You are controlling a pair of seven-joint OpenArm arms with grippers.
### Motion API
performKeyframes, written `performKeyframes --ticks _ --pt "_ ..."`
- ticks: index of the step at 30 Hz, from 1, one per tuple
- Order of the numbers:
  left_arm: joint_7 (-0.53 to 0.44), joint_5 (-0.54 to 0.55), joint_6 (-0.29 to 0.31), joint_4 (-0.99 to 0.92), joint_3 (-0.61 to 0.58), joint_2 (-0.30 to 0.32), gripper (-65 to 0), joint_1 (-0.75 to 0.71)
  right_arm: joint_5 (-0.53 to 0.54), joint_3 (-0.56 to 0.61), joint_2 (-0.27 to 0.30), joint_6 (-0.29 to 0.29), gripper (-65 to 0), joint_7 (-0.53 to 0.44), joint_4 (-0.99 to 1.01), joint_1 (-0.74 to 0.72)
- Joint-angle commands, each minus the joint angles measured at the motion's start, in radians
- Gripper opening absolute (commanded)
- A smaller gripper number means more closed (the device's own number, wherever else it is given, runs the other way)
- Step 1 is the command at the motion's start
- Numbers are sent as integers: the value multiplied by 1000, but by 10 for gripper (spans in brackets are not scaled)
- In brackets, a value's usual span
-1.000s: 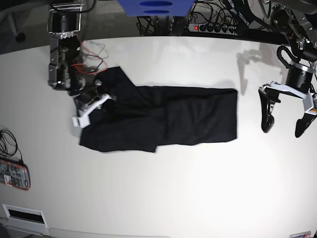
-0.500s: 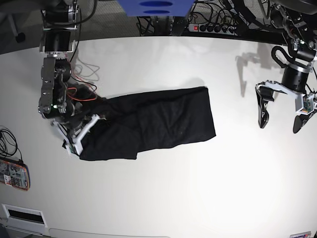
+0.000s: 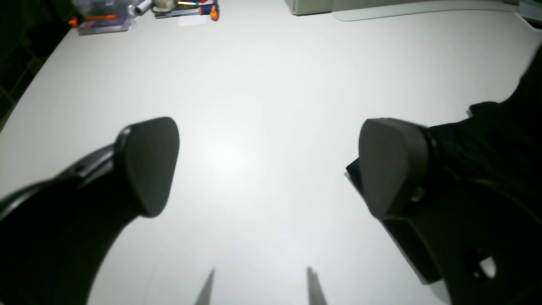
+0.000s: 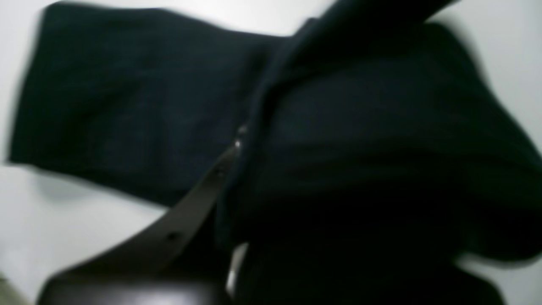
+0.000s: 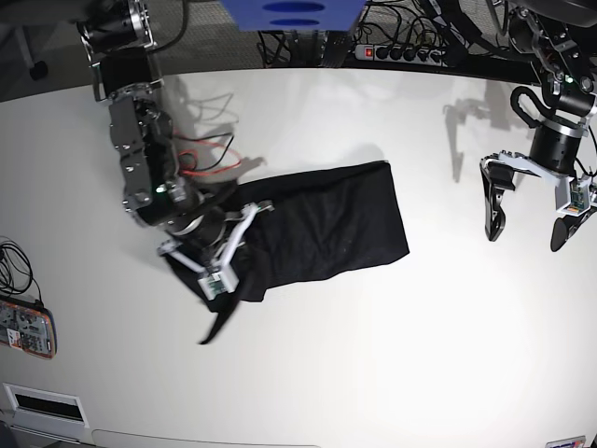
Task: Fold the T-shirt properly
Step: 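Lift the shirt's end with the right gripper and fold it over the bundle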
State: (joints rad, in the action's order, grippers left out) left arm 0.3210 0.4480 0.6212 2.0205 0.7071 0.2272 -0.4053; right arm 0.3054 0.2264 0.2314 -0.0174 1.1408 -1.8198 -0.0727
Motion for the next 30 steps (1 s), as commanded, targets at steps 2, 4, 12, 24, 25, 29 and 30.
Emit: performKeyframes --ticks 2,4,12,24,25,29,30 --pt "-30 19 -2 16 4 10 0 3 -1 66 6 -48 -650 -14 -11 -20" --pt "-30 19 -2 16 4 10 0 3 -1 133 6 -92 -650 -14 -8 -23" --pt "-30 19 -2 16 3 8 0 1 -1 325 4 -253 -650 -14 10 -94" --pt "-30 18 -2 16 -60 8 0 1 -380 598 -109 -367 -650 -14 119 -175" --pt "-30 18 -2 16 -60 8 0 1 -453 618 -137 -367 -645 -14 119 -158" --pt "-30 18 -2 16 -60 8 0 1 -714 700 -195 -367 -419 -14 119 -85" --pt "-30 18 -2 16 -60 8 0 1 -783 733 -208 -367 -365 -14 121 -78"
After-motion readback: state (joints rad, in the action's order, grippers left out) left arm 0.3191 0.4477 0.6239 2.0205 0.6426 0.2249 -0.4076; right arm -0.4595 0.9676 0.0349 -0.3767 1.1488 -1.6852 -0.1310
